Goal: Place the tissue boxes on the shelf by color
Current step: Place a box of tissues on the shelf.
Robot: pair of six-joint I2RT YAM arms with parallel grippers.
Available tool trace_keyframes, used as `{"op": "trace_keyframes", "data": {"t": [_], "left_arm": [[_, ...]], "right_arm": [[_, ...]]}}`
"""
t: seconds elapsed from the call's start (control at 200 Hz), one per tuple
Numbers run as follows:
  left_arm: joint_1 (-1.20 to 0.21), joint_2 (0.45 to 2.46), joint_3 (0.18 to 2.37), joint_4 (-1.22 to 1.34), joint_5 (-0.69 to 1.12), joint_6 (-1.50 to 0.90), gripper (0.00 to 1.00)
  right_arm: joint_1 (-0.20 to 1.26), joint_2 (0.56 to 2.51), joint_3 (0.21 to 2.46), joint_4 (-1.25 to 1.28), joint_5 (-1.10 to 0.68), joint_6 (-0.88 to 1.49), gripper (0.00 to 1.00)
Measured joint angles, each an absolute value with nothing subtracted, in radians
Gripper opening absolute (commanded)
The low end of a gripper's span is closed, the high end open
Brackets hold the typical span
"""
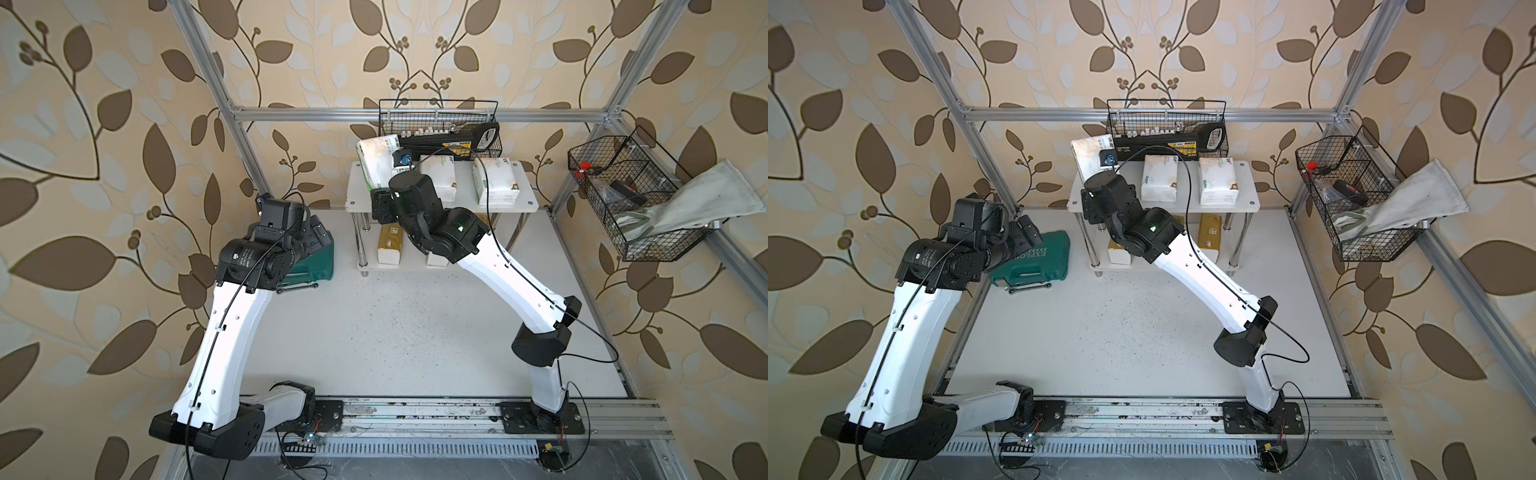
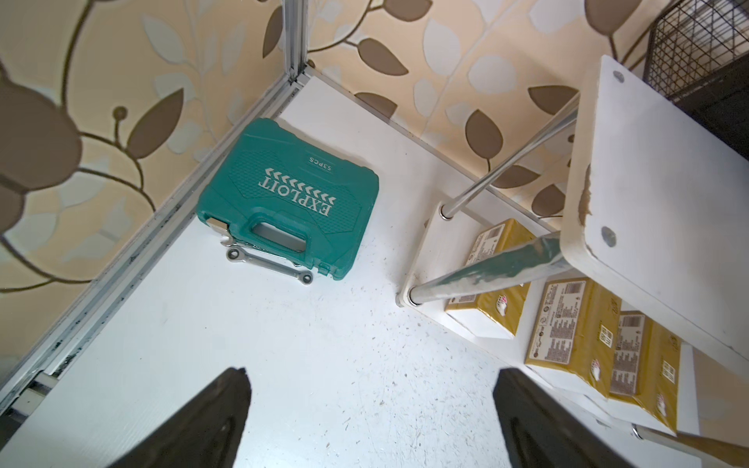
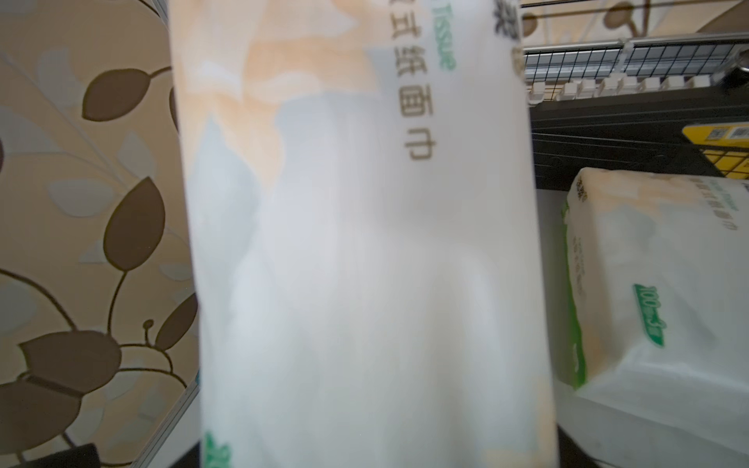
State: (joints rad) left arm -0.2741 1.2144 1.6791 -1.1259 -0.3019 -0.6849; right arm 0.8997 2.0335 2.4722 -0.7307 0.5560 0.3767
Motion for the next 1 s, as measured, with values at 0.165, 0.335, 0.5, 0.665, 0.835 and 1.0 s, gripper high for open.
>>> {"op": "trace_keyframes", "data": {"t": [0.165,0.335,0.5,0.665,0.835,1.0], "left_arm": [[-0.274,1.21,1.648,-1.108,-0.253,-0.689,0.99],[-0.274,1.21,1.626,-1.101,-0.223,-0.694,0.99],[-0.274,1.204,1.615,-1.096,-0.205,-0.701,0.99],[-0.274,1.195,1.615,-1.093,-0.201,-0.706,0.99],[-0.274,1.187,1.602,-1.082,-0.198,-0.708,0.99],[-0.274,1.186,1.6,-1.077,-0.194,-0.708,0.99]], "right_arm": [[0.878,2.077,2.494,-0.73,0.532,0.392,0.75],[0.868,2.124,2.512,-0.73,0.511,0.418,0.79],[0.856,2.148,2.512,-0.73,0.503,0.435,0.88],[0.844,2.148,2.528,-0.725,0.504,0.446,0.94],[0.839,2.148,2.541,-0.719,0.498,0.451,0.99],[0.841,2.148,2.542,-0.715,0.472,0.452,0.99]]}}
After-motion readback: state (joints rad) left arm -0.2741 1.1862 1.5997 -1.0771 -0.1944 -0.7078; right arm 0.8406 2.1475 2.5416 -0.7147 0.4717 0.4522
